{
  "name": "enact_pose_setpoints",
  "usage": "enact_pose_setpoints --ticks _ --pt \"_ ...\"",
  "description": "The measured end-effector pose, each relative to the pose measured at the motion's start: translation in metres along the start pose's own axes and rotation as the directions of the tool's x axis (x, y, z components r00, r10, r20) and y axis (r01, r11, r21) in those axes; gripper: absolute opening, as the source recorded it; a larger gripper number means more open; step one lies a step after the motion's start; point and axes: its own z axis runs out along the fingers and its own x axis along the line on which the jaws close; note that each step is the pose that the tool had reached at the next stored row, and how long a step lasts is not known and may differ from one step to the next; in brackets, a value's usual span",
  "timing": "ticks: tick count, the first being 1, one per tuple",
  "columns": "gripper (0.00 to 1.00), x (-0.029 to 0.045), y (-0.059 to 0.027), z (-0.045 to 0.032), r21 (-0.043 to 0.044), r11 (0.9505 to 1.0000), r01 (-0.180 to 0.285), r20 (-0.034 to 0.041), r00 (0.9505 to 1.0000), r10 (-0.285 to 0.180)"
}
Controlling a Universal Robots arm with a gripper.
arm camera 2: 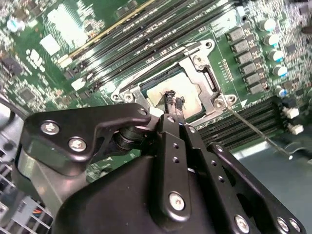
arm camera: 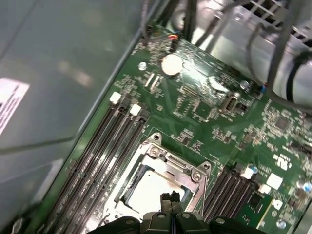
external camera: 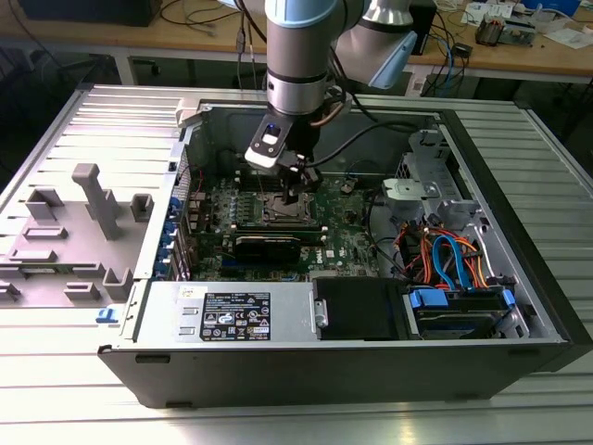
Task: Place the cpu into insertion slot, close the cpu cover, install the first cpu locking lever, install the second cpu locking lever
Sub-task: 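Install the first cpu locking lever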
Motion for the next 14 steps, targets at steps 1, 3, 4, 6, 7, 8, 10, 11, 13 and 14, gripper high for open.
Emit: enact_pose_setpoints --ticks 1,3,4,6,7,8,10,11,13,14 --pt "0.11 0.0000 0.0000 0.0000 -0.0013 0.9996 0.028 0.0003 0.9996 -0.028" --pt "0.11 0.0000 0.0000 -0.0003 -0.0025 0.9981 0.061 0.0008 0.9981 -0.061" --pt "0.11 -0.0001 -0.0001 -0.0022 -0.0024 0.9977 0.067 0.0013 0.9977 -0.067" --pt "0.11 -0.0003 -0.0001 -0.0073 -0.0029 0.9974 0.072 0.0013 0.9974 -0.072" --pt "0.11 -0.0004 -0.0001 -0.0095 -0.0031 0.9972 0.074 0.0012 0.9972 -0.074" --pt "0.11 -0.0005 -0.0001 -0.0114 -0.0033 0.9969 0.079 0.0014 0.9969 -0.079" --pt "0.11 -0.0005 -0.0001 -0.0116 -0.0044 0.9948 0.101 0.0013 0.9948 -0.101" --pt "0.11 -0.0005 -0.0001 -0.0117 -0.0051 0.9921 0.126 0.0017 0.9921 -0.126" --pt "0.11 -0.0005 -0.0001 -0.0118 -0.0066 0.9862 0.166 0.0024 0.9862 -0.166" --pt "0.11 -0.0005 -0.0001 -0.0117 -0.0075 0.9830 0.184 0.0027 0.9830 -0.184"
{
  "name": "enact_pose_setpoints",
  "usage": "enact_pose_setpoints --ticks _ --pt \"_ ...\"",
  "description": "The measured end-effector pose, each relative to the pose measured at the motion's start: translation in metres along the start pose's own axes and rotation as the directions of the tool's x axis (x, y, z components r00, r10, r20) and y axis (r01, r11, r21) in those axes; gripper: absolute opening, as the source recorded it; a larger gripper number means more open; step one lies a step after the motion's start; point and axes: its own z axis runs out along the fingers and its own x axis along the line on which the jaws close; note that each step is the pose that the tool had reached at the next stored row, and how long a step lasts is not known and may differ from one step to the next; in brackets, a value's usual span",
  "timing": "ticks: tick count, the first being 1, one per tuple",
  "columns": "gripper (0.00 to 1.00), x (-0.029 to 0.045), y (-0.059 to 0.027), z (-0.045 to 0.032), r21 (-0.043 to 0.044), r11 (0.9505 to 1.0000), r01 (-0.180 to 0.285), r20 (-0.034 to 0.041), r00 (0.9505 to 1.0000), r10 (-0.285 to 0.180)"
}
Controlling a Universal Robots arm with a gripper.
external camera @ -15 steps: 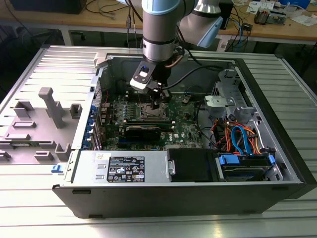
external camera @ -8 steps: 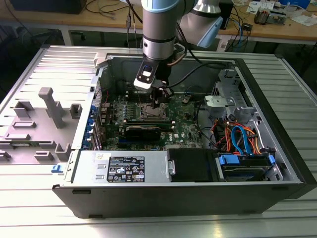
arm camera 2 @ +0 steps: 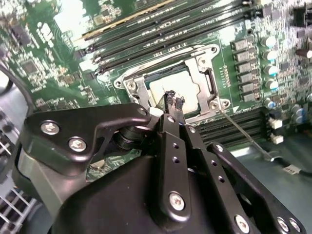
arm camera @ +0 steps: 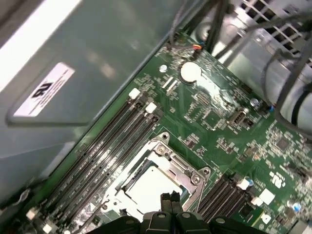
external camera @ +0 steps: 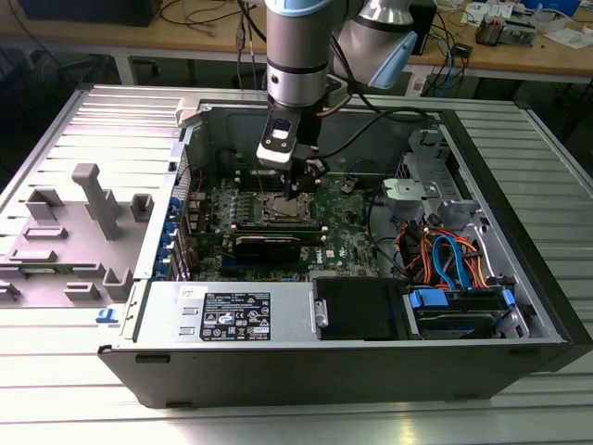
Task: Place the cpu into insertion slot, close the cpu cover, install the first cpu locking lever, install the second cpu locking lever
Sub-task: 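Install the first cpu locking lever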
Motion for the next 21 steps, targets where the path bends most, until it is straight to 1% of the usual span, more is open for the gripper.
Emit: enact_pose_setpoints --ticks 2,3,5,6,8,9,12,13,14,15,16,19,20,21 --pt "0.11 0.0000 0.0000 0.0000 -0.0020 0.9990 0.044 0.0006 0.9990 -0.044" --pt "0.11 0.0000 0.0000 0.0000 -0.0035 0.9969 0.079 0.0011 0.9969 -0.079" --pt "0.11 0.0000 0.0000 0.0000 -0.0051 0.9935 0.114 0.0016 0.9935 -0.114" --pt "0.11 0.0000 0.0000 0.0000 -0.0063 0.9898 0.142 0.0021 0.9898 -0.142" --pt "0.11 0.0000 0.0000 0.0000 -0.0079 0.9836 0.180 0.0030 0.9836 -0.180" --pt "0.11 0.0000 0.0000 0.0000 -0.0084 0.9787 0.205 0.0039 0.9787 -0.205" --pt "0.11 0.0001 -0.0002 -0.0001 -0.0074 0.9684 0.249 0.0067 0.9684 -0.249" --pt "0.11 0.0009 -0.0011 -0.0006 -0.0062 0.9659 0.259 0.0077 0.9659 -0.259" --pt "0.11 0.0016 -0.0018 -0.0010 -0.0065 0.9648 0.263 0.0078 0.9648 -0.263" --pt "0.11 0.0016 -0.0022 -0.0051 -0.0069 0.9620 0.273 0.0081 0.9620 -0.273" --pt "0.11 0.0015 -0.0022 -0.0082 -0.0073 0.9607 0.277 0.0082 0.9608 -0.277" --pt "0.11 0.0013 -0.0023 -0.0145 -0.0079 0.9566 0.291 0.0086 0.9566 -0.291" --pt "0.11 0.0012 -0.0024 -0.0172 -0.0084 0.9529 0.303 0.0089 0.9529 -0.303" --pt "0.11 0.0012 -0.0025 -0.0195 -0.0092 0.9469 0.321 0.0093 0.9470 -0.321"
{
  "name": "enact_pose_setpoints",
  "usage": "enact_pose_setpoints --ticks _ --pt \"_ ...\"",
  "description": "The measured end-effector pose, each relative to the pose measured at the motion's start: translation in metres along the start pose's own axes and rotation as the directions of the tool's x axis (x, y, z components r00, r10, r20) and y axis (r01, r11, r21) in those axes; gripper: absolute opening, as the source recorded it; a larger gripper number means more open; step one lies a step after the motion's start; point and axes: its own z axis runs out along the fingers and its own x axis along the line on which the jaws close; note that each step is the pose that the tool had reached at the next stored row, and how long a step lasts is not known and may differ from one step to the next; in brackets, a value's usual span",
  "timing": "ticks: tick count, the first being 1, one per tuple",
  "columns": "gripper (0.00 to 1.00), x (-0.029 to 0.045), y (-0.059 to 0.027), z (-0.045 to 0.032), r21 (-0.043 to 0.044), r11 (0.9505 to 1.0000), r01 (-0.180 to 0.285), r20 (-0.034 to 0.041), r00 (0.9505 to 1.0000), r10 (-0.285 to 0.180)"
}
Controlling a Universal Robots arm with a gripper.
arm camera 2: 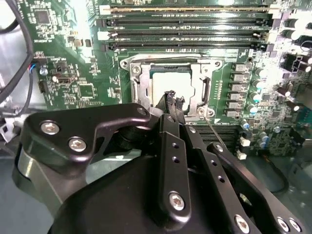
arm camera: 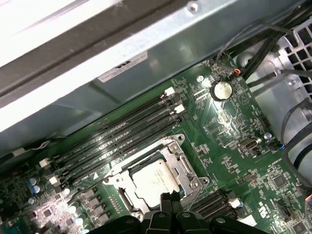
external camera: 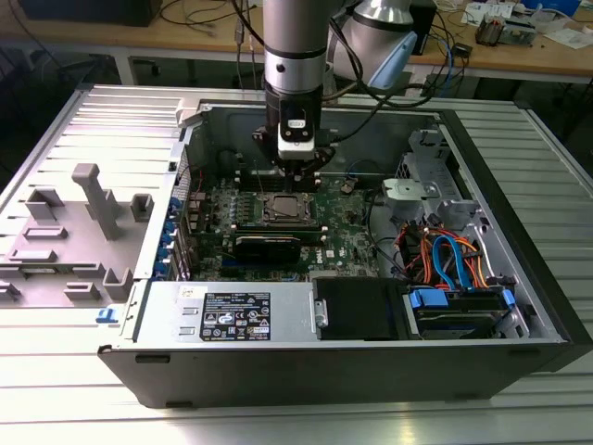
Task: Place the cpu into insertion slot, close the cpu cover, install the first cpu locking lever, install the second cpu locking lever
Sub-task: 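Install the first cpu locking lever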
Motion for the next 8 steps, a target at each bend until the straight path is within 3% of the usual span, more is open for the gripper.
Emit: enact_pose_setpoints --ticks 2,5,8 --pt "0.11 -0.0001 0.0000 -0.0008 -0.0015 0.9996 0.030 0.0006 0.9996 -0.030" --pt "0.11 0.0000 0.0000 -0.0010 -0.0049 0.9946 0.104 0.0020 0.9946 -0.104" --pt "0.11 -0.0001 0.0000 -0.0010 -0.0081 0.9847 0.174 0.0036 0.9847 -0.174"
